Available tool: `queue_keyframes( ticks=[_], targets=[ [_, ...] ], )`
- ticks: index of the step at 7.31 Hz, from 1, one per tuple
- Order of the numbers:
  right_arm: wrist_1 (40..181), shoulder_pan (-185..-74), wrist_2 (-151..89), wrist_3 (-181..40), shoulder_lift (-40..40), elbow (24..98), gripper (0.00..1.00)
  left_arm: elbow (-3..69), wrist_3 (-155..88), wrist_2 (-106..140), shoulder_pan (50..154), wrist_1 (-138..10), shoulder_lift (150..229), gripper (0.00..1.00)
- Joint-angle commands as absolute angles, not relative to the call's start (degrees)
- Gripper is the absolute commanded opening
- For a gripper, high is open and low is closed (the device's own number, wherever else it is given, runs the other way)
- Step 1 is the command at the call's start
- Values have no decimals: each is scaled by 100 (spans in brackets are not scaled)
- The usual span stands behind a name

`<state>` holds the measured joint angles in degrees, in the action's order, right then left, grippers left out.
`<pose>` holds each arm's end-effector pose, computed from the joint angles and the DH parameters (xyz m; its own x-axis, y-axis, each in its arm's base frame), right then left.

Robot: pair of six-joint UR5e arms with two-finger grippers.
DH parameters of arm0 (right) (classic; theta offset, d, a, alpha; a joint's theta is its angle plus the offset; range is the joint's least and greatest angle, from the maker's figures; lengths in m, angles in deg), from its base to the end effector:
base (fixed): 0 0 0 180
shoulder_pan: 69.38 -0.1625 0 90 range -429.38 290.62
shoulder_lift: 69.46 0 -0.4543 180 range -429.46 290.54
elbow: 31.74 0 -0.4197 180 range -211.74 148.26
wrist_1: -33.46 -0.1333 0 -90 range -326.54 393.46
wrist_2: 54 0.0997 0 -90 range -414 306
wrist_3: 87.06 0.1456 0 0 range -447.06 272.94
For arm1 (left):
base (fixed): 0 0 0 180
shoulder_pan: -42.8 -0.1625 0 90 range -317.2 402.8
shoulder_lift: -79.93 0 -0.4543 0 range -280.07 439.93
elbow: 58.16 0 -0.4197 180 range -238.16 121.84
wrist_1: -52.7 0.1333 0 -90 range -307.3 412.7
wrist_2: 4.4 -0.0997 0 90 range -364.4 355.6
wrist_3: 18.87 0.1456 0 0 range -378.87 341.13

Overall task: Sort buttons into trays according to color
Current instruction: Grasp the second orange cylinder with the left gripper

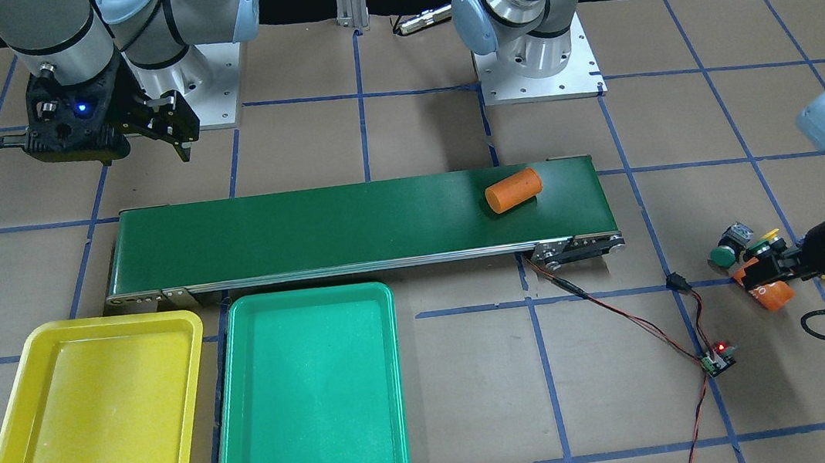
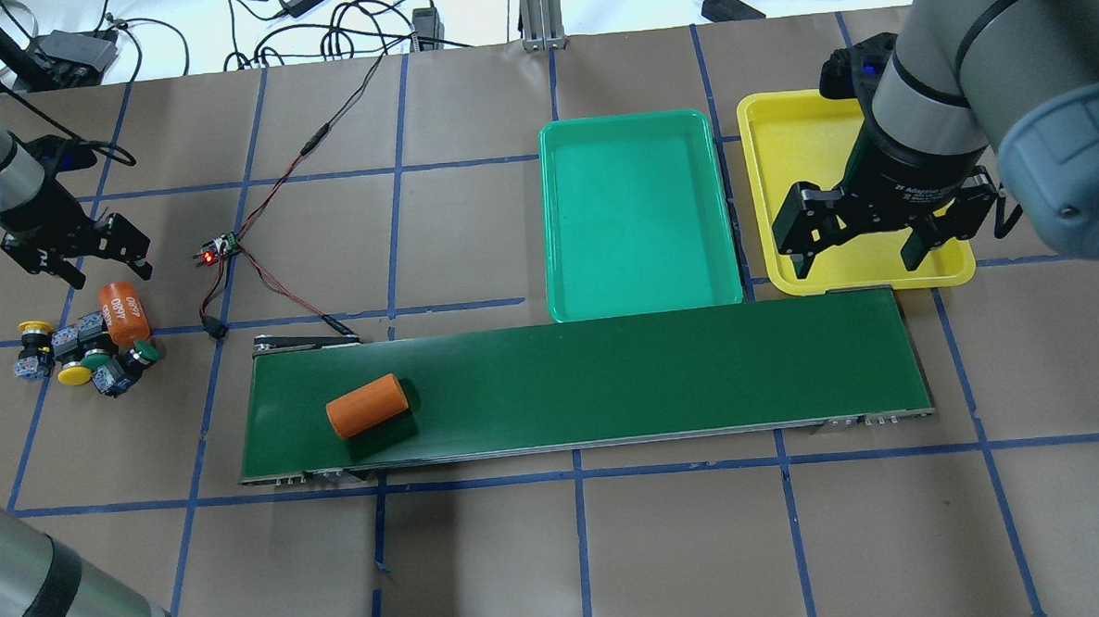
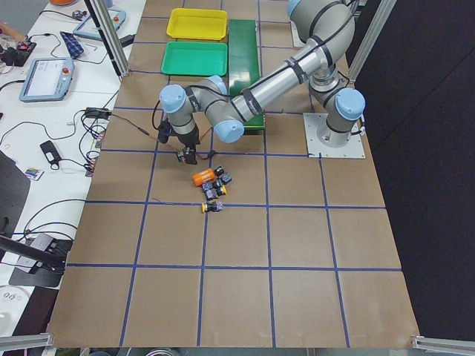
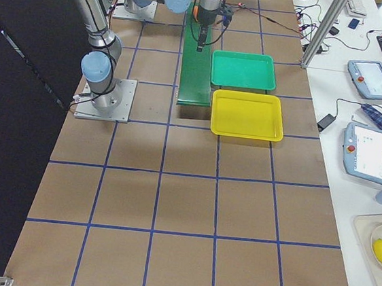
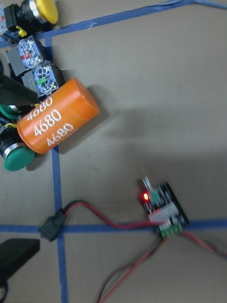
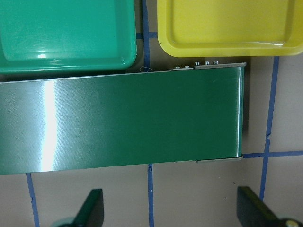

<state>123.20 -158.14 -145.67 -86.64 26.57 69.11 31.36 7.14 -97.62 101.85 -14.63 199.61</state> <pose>0.1191 -0.4596 0.4252 -0.9992 0.0264 0.0297 0.0289 0.9957 0.0883 0.2392 -0.6422 0.1967 -0.9966 -0.0829 -0.0003 -0.0823 0.9885 0.1267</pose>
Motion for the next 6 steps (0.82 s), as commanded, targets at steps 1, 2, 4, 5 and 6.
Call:
queue_keyframes(
  ticks=[1, 2, 4, 5, 6],
  targets=[
    [12364, -15815, -14488, -8662, 2634, 6907, 100, 3254, 627, -9740, 9959, -1049, 20323, 100],
    [12346, -15815, -14523, -8662, 2556, 6907, 100, 3263, 627, -9748, 9958, -1040, 20437, 97],
    [12329, -15815, -14487, -8697, 2547, 6907, 100, 3228, 610, -9730, 10045, -1084, 20404, 10],
    [12102, -15815, -14549, -8689, 2555, 6933, 100, 3237, 601, -9730, 10072, -1136, 20316, 0],
    [11578, -15815, -14506, -8680, 2555, 6986, 100, 3237, 601, -9670, 10072, -1163, 20281, 0]
  ],
)
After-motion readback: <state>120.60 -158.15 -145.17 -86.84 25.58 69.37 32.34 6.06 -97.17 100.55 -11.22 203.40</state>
